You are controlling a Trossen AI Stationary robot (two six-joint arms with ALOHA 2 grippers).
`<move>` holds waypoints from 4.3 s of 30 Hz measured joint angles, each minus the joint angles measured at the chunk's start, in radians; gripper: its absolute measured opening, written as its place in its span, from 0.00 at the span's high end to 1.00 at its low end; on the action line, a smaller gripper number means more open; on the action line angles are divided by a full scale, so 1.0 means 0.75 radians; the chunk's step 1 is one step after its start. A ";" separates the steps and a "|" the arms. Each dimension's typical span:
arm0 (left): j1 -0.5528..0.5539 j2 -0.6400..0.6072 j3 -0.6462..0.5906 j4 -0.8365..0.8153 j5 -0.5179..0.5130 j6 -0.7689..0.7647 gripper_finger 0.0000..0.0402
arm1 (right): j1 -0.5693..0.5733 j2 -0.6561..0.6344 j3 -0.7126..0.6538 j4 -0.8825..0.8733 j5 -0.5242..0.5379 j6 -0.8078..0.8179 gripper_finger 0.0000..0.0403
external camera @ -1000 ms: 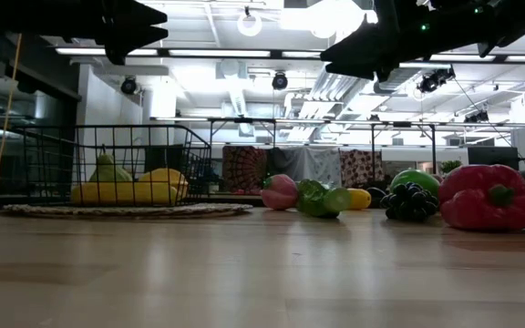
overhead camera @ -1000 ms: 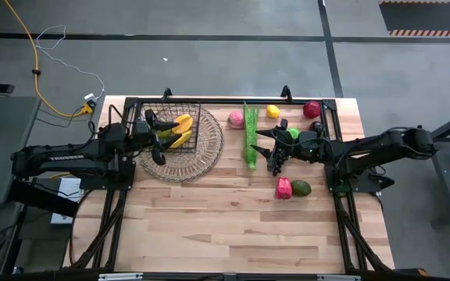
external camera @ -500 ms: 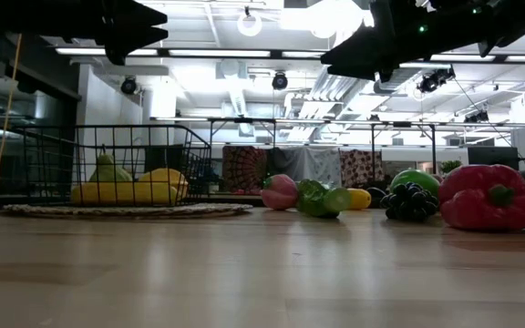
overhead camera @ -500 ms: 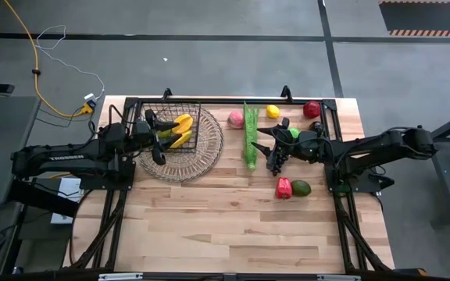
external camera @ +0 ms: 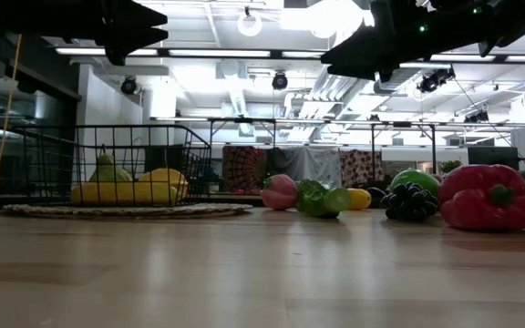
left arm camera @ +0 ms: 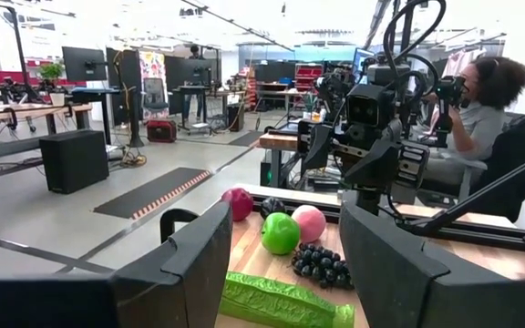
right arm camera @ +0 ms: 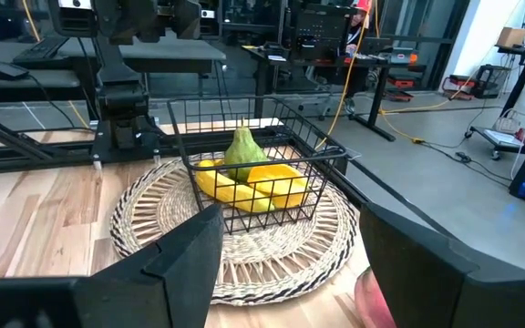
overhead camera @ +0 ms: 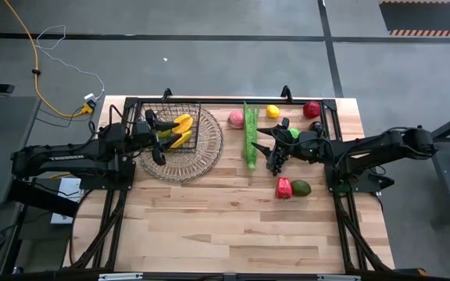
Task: Build produce basket
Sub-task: Put the yellow lemon into the black wire basket
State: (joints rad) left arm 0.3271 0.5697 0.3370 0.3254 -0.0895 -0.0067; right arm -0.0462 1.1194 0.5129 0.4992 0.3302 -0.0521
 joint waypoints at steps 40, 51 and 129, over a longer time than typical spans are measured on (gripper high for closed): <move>-0.001 0.000 0.000 0.001 -0.005 0.003 0.52 | 0.000 0.000 0.000 0.058 0.033 0.107 0.38; 0.000 0.000 0.000 0.001 -0.005 0.002 0.52 | -0.017 0.000 0.000 -0.024 0.254 0.281 0.38; 0.000 -0.001 -0.001 -0.023 -0.010 -0.011 0.52 | -0.868 0.667 0.566 -1.223 -0.121 0.111 0.70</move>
State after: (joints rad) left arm 0.3271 0.5694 0.3367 0.3084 -0.0967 -0.0147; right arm -0.6969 1.6199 0.9377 -0.4178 0.2392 0.0308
